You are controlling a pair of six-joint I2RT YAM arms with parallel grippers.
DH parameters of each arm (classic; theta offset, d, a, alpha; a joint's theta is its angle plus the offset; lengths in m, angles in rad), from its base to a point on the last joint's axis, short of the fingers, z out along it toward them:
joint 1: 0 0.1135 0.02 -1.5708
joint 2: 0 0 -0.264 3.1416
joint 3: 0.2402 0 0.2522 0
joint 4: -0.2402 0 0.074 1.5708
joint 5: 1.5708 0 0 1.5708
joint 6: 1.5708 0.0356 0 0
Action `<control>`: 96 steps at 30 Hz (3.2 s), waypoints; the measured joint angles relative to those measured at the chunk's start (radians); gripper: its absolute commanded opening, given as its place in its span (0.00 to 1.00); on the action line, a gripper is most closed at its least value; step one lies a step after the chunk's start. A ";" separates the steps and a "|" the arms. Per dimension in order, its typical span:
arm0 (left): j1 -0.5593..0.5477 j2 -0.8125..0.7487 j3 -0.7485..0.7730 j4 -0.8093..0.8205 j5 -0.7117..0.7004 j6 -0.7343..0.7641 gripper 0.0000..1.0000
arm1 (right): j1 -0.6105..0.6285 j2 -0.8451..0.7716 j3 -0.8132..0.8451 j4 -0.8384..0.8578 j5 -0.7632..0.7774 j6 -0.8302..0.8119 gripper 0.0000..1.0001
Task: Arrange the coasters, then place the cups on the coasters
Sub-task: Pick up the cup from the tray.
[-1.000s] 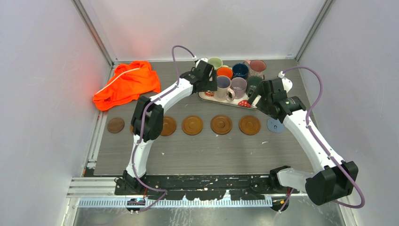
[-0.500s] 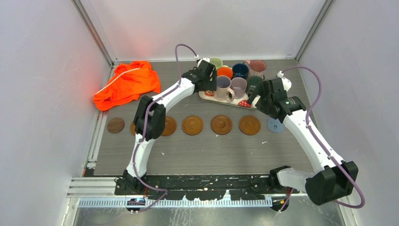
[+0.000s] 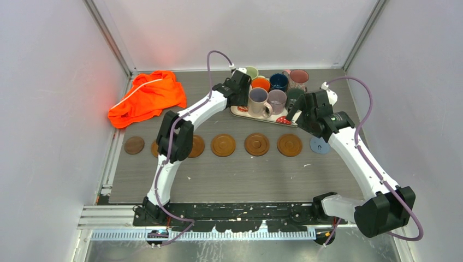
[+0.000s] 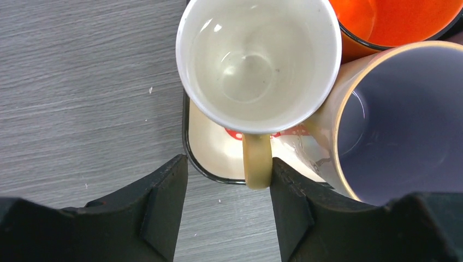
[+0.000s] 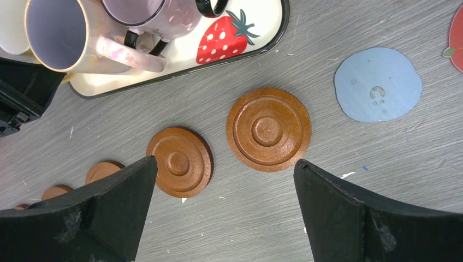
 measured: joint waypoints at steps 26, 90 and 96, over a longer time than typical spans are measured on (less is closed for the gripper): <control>0.000 0.135 0.121 -0.017 0.054 0.026 0.28 | 0.000 0.000 0.000 0.000 -0.003 -0.001 1.00; 0.114 -0.623 -0.592 -0.068 -0.262 -0.111 0.00 | 0.025 0.018 -0.014 0.037 -0.060 -0.037 1.00; 0.197 -0.750 -0.742 -0.082 -0.301 -0.168 0.00 | 0.047 0.018 -0.016 0.037 -0.068 -0.048 1.00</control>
